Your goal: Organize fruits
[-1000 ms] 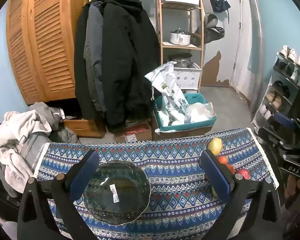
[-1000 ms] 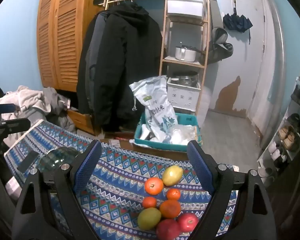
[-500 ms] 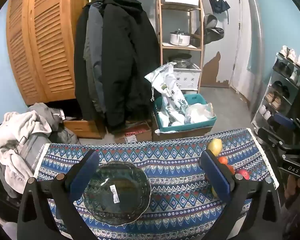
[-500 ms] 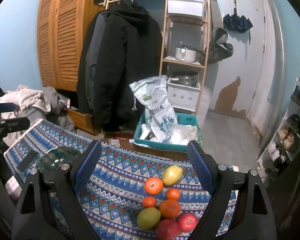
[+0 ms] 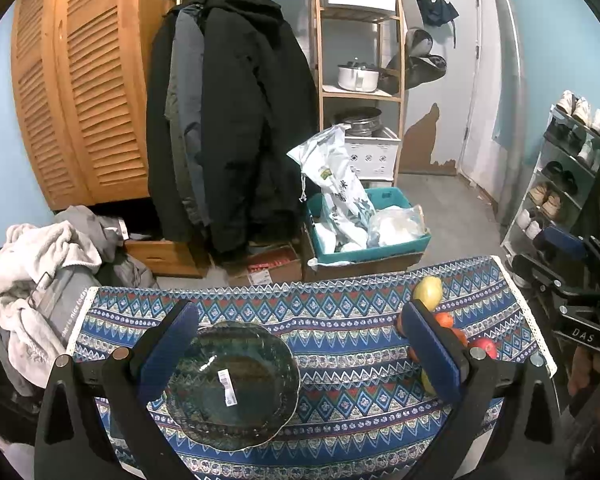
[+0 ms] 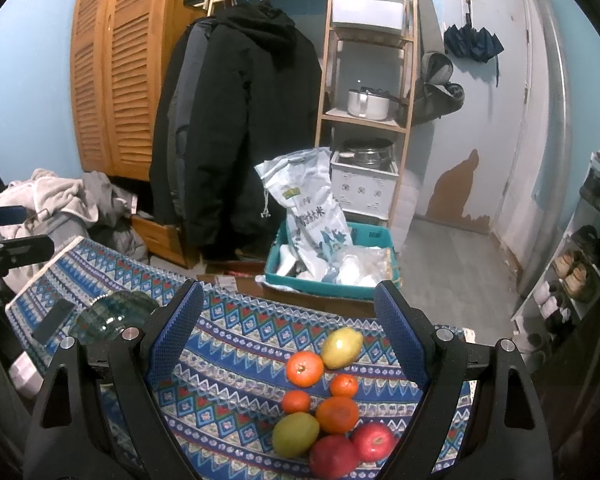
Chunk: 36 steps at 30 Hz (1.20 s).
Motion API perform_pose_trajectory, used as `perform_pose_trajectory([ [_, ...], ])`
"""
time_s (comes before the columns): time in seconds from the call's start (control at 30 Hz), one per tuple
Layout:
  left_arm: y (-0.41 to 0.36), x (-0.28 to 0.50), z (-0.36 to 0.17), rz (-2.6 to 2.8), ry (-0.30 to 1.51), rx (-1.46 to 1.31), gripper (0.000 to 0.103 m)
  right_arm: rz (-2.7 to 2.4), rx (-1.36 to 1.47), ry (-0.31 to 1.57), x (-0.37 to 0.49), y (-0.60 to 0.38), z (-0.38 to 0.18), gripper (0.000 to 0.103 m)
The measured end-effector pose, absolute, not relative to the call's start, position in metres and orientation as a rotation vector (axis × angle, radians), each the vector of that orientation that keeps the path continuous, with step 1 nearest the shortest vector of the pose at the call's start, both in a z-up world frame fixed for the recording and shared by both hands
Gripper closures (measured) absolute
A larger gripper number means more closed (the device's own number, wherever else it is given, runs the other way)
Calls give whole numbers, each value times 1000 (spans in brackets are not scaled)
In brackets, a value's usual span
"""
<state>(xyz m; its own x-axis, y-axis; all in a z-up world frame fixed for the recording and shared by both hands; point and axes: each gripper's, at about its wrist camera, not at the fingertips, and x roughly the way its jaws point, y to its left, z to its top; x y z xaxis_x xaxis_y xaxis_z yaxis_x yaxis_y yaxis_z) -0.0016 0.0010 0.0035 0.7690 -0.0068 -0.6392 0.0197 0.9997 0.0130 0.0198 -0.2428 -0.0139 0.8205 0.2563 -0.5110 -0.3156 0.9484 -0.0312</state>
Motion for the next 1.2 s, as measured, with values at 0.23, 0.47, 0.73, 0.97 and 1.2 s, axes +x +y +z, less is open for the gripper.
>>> perform_pose_trajectory([
  [0.23, 2, 0, 3, -9, 685, 19, 1, 305, -117, 529, 20, -243, -13, 17],
  [0.47, 3, -1, 3, -15, 685, 17, 1, 303, -120, 528, 20, -242, -14, 17],
  [0.73, 3, -3, 2, -19, 687, 14, 1, 302, -120, 530, 20, -242, -14, 17],
  [0.97, 0, -4, 3, -20, 682, 17, 1, 300, -118, 528, 21, -243, -13, 17],
  [1.2, -1, -3, 4, -15, 681, 14, 1, 302, -122, 529, 21, -243, -13, 17],
])
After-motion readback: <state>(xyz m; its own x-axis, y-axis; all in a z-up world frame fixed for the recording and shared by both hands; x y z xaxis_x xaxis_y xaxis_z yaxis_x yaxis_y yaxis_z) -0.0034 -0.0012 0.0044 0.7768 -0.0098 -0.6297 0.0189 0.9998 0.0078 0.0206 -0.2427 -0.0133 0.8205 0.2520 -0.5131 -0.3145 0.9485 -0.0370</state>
